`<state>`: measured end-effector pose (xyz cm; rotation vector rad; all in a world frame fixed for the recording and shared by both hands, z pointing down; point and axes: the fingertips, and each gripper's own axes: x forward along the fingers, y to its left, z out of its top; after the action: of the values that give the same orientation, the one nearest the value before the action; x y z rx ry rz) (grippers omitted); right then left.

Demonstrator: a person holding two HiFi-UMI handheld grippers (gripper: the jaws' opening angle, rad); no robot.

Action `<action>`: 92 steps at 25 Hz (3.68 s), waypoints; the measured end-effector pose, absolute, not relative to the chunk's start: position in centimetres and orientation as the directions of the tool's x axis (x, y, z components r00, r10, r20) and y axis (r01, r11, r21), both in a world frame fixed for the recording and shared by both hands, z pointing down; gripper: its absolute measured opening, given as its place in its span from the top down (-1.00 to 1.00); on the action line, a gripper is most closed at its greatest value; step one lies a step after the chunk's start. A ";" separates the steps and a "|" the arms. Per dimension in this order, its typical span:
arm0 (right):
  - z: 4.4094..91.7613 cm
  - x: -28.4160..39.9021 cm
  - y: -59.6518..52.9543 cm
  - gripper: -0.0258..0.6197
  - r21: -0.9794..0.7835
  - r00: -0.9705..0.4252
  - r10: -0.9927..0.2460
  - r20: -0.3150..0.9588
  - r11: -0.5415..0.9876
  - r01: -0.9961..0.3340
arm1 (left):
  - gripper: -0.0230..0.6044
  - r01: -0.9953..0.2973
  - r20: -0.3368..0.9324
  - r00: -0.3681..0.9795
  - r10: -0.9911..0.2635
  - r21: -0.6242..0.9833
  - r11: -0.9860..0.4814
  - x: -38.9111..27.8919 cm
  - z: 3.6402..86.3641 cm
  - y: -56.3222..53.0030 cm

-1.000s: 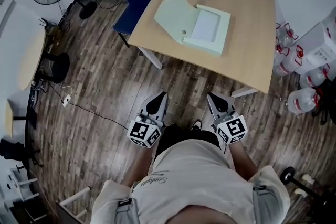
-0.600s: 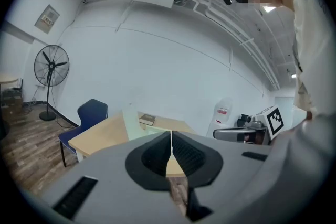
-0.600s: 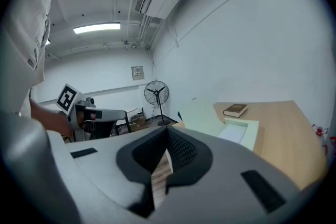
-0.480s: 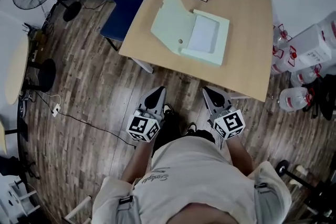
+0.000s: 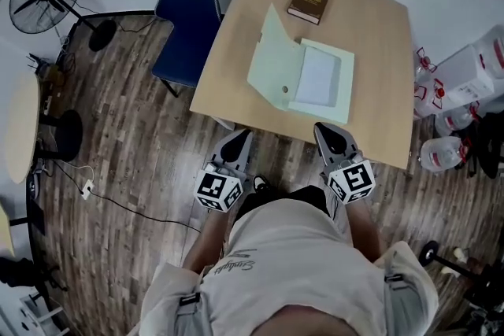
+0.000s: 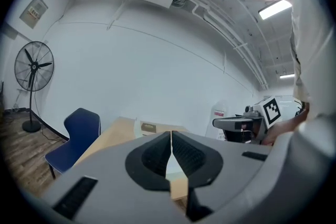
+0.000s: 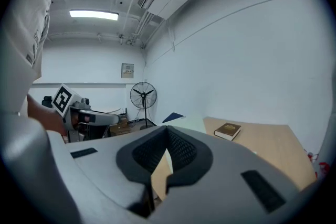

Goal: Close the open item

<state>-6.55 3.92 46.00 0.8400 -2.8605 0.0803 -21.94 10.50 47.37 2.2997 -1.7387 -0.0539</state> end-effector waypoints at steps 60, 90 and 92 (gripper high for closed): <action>49.7 -17.2 -17.1 0.95 -0.038 -0.772 -0.571 0.278 0.797 -0.603 | 0.87 -0.909 0.365 0.415 -0.833 0.203 -0.364 -33.4 56.6 -18.0; 49.3 -8.2 -14.9 0.95 -0.057 -0.584 -0.762 0.278 0.594 -0.802 | 0.87 -0.796 0.414 0.606 -0.680 0.300 -0.527 -24.9 62.1 -18.4; 49.2 -6.9 -15.3 0.95 -0.063 -0.579 -0.769 0.270 0.586 -0.808 | 0.87 -0.794 0.423 0.607 -0.673 0.291 -0.533 -23.8 62.0 -18.6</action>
<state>-6.91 -15.26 49.18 1.3132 -2.6015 0.2651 -23.85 -18.63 62.01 2.3794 -1.1643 0.3591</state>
